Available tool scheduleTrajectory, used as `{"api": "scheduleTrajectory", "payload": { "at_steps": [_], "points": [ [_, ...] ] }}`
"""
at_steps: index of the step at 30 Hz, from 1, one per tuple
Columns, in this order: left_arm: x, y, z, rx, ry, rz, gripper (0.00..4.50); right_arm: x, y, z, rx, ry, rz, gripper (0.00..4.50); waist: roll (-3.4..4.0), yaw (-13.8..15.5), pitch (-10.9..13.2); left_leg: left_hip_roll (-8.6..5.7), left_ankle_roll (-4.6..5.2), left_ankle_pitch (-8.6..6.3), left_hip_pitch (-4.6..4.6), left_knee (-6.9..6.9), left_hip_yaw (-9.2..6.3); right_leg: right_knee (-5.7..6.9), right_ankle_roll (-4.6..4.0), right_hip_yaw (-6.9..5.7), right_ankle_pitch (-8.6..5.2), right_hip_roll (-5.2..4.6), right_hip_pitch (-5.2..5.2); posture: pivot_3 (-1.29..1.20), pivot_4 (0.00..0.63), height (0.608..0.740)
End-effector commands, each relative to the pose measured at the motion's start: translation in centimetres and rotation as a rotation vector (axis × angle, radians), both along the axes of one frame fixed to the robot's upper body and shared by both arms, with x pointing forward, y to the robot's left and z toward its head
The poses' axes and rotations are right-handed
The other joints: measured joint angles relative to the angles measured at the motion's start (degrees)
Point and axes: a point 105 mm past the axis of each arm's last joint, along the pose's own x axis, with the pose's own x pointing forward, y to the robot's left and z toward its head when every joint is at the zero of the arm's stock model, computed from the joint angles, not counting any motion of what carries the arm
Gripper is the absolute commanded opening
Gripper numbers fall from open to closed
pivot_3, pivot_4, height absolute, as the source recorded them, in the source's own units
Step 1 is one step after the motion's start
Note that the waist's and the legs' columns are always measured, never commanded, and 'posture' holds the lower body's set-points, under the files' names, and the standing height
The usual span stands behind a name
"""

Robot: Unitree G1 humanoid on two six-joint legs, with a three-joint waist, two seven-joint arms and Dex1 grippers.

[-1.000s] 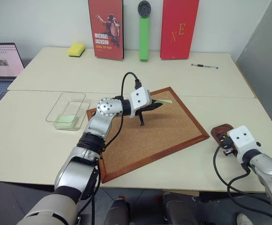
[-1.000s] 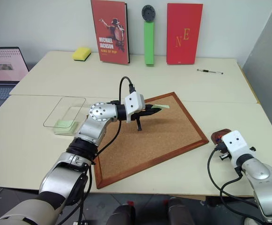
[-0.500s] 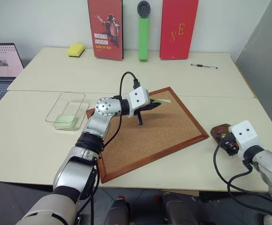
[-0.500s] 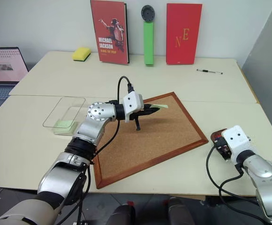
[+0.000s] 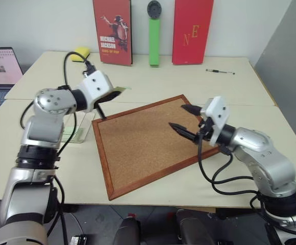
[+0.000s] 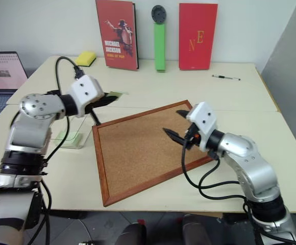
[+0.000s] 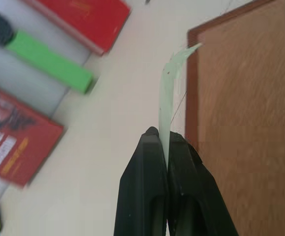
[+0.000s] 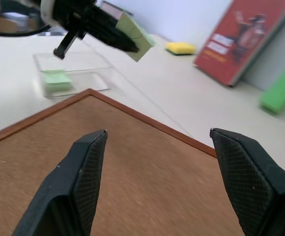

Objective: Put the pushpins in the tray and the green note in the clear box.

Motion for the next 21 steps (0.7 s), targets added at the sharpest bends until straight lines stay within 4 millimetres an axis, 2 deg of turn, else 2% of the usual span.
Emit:
{"api": "scheduleTrajectory", "payload": {
  "at_steps": [1, 7, 11, 18, 19, 21],
  "points": [
    [-1.5, 4.3, 0.7, 0.0, 0.007, 0.184, 0.0, 0.5, 2.6, 0.7, -0.001, -0.04, 0.099, 3.55, 0.0, 0.11, 0.0, 0.01, 0.0, 0.0, 0.01, 0.0, -0.01, -0.01, 0.0, -0.02, 0.0, 0.0, 0.01, 0.0, 0.15, 0.74],
    [-3.3, 9.2, -1.3, 0.082, 0.067, 0.415, 0.0, 0.4, 5.4, -0.3, -0.031, -0.012, 0.216, 3.55, -0.04, 0.22, -0.02, 0.01, 0.0, 0.0, -0.04, 0.0, -0.07, 0.0, -0.01, -0.12, -0.01, -0.02, -0.01, 0.0, 0.15, 0.74],
    [-3.6, 10.1, -1.6, 0.097, 0.06, 0.471, 0.0, -0.3, 6.2, -1.2, -0.073, 0.002, 0.28, 3.55, -0.03, 0.46, -0.01, 0.02, 0.0, 0.0, -0.02, 0.01, -0.07, 0.02, -0.02, -0.12, 0.0, -0.02, -0.01, 0.0, 0.15, 0.74],
    [-3.2, 10.4, -2.2, 0.062, 0.08, 0.492, 0.0, -1.1, 6.6, -2.0, -0.107, 0.013, 0.321, 3.55, -0.04, 0.48, -0.02, 0.04, 0.0, 0.0, 0.02, 0.02, -0.04, 0.07, -0.02, -0.1, 0.01, -0.01, -0.02, 0.0, 0.15, 0.74],
    [-3.2, 10.6, -2.3, 0.062, 0.09, 0.498, 0.4, -1.1, 6.6, -2.0, -0.106, 0.014, 0.32, 3.62, -0.04, 0.47, -0.02, 0.04, 0.0, 0.0, 0.02, 0.01, -0.04, 0.08, -0.02, -0.1, 0.01, -0.01, -0.02, 0.0, 0.15, 0.74],
    [-3.3, 10.8, -2.5, 0.062, 0.101, 0.505, 0.68, -1.1, 6.6, -2.0, -0.105, 0.015, 0.318, 3.62, -0.04, 0.45, -0.02, 0.05, 0.0, 0.0, 0.02, 0.01, -0.04, 0.08, -0.02, -0.1, 0.01, -0.01, -0.03, 0.0, 0.15, 0.74]
  ]
}}
